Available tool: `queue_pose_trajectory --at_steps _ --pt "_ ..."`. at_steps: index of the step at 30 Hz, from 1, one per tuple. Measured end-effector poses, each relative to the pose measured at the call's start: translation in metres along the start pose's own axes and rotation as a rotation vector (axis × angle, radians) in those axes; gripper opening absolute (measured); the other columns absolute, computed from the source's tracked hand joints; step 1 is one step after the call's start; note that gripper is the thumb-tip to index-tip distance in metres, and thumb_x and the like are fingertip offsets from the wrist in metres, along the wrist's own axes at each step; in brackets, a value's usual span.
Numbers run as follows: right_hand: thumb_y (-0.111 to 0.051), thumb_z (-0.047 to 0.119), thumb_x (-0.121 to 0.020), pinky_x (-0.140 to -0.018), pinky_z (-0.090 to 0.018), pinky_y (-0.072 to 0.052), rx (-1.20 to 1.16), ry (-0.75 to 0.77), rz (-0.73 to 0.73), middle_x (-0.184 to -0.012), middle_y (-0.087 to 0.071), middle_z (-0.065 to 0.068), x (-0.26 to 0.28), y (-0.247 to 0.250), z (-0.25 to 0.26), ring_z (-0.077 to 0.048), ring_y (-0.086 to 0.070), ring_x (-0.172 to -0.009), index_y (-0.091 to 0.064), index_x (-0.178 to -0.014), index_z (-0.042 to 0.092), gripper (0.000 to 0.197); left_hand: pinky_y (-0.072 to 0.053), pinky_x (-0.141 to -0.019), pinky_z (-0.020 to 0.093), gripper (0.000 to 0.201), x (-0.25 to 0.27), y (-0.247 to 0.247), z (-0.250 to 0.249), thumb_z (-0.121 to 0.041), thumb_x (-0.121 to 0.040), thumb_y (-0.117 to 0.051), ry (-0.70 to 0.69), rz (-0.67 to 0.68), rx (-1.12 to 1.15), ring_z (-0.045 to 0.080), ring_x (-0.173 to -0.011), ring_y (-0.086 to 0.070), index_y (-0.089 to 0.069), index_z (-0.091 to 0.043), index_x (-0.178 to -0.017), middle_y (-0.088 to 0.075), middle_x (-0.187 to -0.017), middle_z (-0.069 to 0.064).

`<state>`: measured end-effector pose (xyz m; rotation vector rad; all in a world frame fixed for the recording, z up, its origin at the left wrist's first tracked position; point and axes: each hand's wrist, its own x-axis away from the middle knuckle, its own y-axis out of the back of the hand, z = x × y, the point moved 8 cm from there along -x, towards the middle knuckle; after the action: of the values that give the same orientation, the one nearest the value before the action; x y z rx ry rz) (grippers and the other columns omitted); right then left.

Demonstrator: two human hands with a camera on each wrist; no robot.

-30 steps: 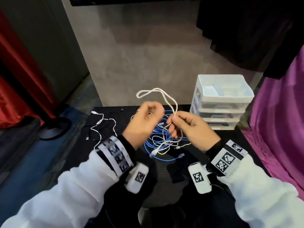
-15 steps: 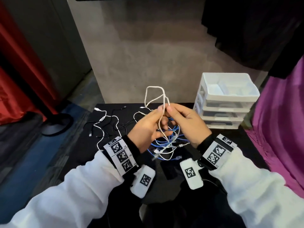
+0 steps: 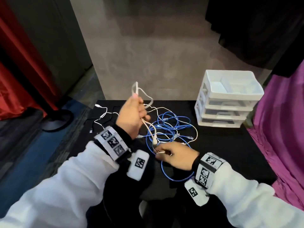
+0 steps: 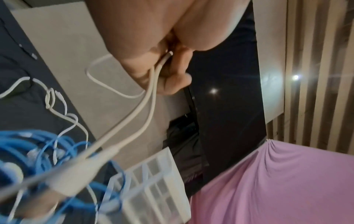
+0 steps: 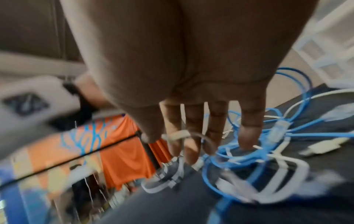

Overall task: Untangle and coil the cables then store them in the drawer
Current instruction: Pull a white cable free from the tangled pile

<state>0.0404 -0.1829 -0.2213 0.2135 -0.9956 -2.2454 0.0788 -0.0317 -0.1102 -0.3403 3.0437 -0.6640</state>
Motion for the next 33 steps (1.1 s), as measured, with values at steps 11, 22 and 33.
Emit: queue_pose_trajectory --at_steps 11,22,33 --pt "-0.062 0.023 -0.097 -0.08 -0.029 -0.049 0.077 -0.15 -0.163 -0.08 -0.067 0.01 0.019 0.002 -0.087 -0.008 -0.062 -0.077 -0.057 -0.083 0.033 0.018 -0.027 -0.041 0.018 0.036 -0.051 0.085 -0.134 -0.038 -0.11 -0.032 -0.358 -0.089 -0.318 0.005 -0.045 -0.026 -0.051 -0.022 -0.084 -0.032 -0.057 -0.009" --pt "-0.065 0.031 -0.098 -0.079 -0.025 -0.049 0.028 -0.151 -0.173 -0.082 -0.069 0.013 0.025 -0.004 -0.089 -0.005 -0.064 -0.08 -0.067 -0.088 0.029 0.01 -0.044 -0.097 0.031 0.043 -0.071 0.164 0.069 -0.032 -0.1 -0.055 0.143 0.168 -1.678 0.033 -0.123 -0.06 -0.053 -0.02 -0.141 -0.066 -0.131 0.011" --pt "-0.07 0.026 -0.093 -0.085 -0.035 -0.051 0.091 -0.178 -0.214 -0.086 -0.06 0.013 0.029 0.003 -0.093 -0.007 -0.058 -0.079 -0.069 -0.093 0.025 0.001 -0.041 -0.108 0.031 0.041 -0.045 0.148 0.07 -0.026 -0.096 -0.064 -0.165 0.003 -1.45 0.024 -0.123 -0.056 -0.06 -0.013 -0.134 -0.055 -0.135 0.009"
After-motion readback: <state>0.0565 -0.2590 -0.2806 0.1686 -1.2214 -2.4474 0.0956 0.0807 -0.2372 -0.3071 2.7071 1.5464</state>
